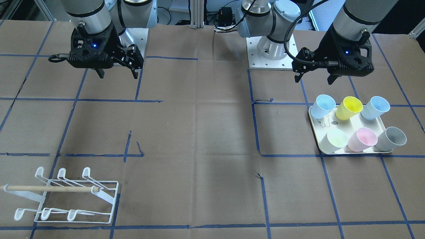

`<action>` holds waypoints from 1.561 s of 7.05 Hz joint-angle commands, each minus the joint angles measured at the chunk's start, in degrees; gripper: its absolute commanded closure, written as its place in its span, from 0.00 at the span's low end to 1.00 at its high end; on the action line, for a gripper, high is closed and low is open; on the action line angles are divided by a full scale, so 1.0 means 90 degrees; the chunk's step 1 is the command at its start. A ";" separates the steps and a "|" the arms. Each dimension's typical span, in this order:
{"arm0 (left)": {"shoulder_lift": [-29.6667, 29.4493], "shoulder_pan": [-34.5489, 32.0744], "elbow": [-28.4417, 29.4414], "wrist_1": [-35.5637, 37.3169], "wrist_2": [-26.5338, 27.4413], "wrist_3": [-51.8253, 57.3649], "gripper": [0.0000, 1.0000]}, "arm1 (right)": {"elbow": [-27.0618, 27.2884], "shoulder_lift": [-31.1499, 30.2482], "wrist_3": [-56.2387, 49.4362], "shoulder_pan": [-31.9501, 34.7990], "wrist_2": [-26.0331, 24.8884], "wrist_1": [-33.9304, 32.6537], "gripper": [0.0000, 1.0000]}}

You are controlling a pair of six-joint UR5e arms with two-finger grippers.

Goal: Transfer IKEA cup to right arm and place on rack

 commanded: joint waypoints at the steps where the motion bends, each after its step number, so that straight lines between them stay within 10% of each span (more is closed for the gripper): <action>1: -0.0035 0.0862 -0.0022 0.0002 0.0129 0.1008 0.01 | 0.0000 0.0000 0.0007 0.0009 0.0022 -0.0152 0.00; 11: -0.1323 0.1677 -0.0958 0.2246 0.0041 0.1639 0.01 | 0.1005 -0.0020 0.1475 0.0028 0.0051 -0.3165 0.00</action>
